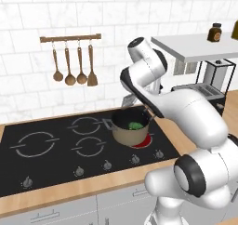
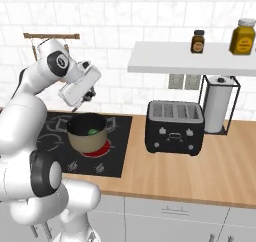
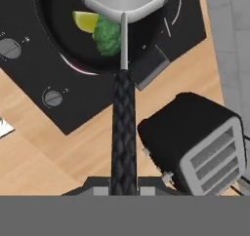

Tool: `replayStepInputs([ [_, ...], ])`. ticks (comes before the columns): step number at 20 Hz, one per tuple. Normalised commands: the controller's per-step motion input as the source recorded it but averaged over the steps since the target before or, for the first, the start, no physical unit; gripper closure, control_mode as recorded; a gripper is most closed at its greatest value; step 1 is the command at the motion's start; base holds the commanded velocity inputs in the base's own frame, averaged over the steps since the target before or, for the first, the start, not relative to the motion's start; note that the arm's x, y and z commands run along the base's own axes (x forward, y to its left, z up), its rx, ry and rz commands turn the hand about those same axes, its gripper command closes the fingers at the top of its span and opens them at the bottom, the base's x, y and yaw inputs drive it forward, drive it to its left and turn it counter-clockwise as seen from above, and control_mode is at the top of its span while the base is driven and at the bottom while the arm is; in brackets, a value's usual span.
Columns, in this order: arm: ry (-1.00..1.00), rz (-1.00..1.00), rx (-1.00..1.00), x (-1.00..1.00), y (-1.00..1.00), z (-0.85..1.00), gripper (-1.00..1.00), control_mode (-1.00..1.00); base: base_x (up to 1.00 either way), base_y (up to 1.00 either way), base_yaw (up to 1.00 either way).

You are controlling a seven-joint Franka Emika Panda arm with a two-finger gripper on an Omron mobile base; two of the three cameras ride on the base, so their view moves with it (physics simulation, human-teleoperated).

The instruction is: Put the broccoli and lemon wedge in the pot. Retrieve the spatula and lightly stir the vegetables in the pot.

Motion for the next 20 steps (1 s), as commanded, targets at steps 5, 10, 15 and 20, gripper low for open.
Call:
replayStepInputs([
  [5, 0.00, 0.36, -0.06, 0.06, 0.07, 0.00, 1.00, -1.00, 0.00, 0.00, 0.00],
  [10, 0.00, 0.37, -0.17, 0.29, 0.04, 0.00, 1.00, -1.00, 0.00, 0.00, 0.00],
  [15, 0.00, 0.33, -0.27, 0.32, 0.00, 0.00, 1.00, -1.00, 0.00, 0.00, 0.00],
  [20, 0.00, 0.32, -0.33, 0.32, 0.08, 0.00, 1.00, -1.00, 0.00, 0.00, 0.00],
])
